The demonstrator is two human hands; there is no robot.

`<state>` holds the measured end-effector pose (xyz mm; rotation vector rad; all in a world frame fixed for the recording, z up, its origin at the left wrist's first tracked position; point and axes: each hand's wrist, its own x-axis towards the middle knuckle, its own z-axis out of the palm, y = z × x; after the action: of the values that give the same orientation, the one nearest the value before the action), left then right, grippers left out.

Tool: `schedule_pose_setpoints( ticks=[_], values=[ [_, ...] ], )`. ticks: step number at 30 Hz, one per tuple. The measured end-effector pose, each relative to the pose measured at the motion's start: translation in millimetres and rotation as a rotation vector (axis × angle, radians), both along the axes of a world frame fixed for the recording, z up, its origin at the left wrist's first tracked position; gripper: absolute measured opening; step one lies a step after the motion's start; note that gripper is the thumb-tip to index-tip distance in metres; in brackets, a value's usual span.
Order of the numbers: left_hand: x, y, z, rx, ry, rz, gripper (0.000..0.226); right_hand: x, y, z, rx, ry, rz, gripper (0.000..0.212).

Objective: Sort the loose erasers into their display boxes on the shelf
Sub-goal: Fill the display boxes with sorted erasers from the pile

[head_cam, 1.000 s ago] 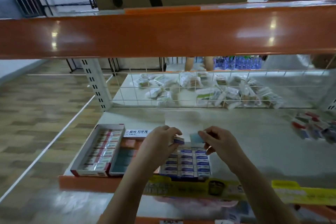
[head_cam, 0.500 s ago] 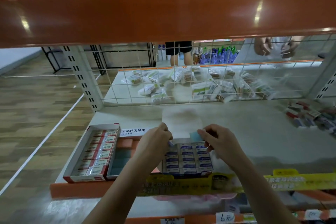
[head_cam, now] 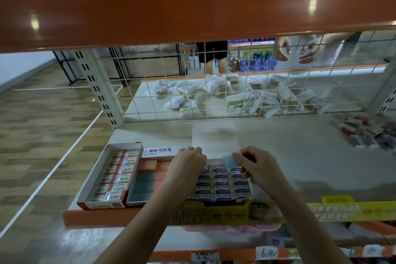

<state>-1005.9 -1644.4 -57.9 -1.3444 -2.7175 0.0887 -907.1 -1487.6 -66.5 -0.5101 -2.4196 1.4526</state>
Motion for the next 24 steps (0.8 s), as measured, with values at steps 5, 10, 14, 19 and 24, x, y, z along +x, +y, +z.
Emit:
schedule_pose_setpoints(
  ticks=[5,10,14,19,24],
  values=[
    [9,-1,-2,-0.046,-0.035,0.040,0.016,0,1,-2,-0.006,0.008,0.009,0.013],
    [14,-2,-2,-0.062,-0.047,0.089,0.015,1,1,-2,-0.021,0.008,0.019,0.013],
    [18,2,-2,-0.084,-0.001,0.102,0.018,2,2,-3,-0.013,0.002,0.015,0.015],
    [19,0,2,-0.089,-0.028,0.069,0.019,1,2,3,0.003,-0.012,0.030,0.017],
    [27,-26,23,0.128,-0.172,0.041,0.030,-15,-4,19,0.022,0.001,0.078,0.014]
  ],
)
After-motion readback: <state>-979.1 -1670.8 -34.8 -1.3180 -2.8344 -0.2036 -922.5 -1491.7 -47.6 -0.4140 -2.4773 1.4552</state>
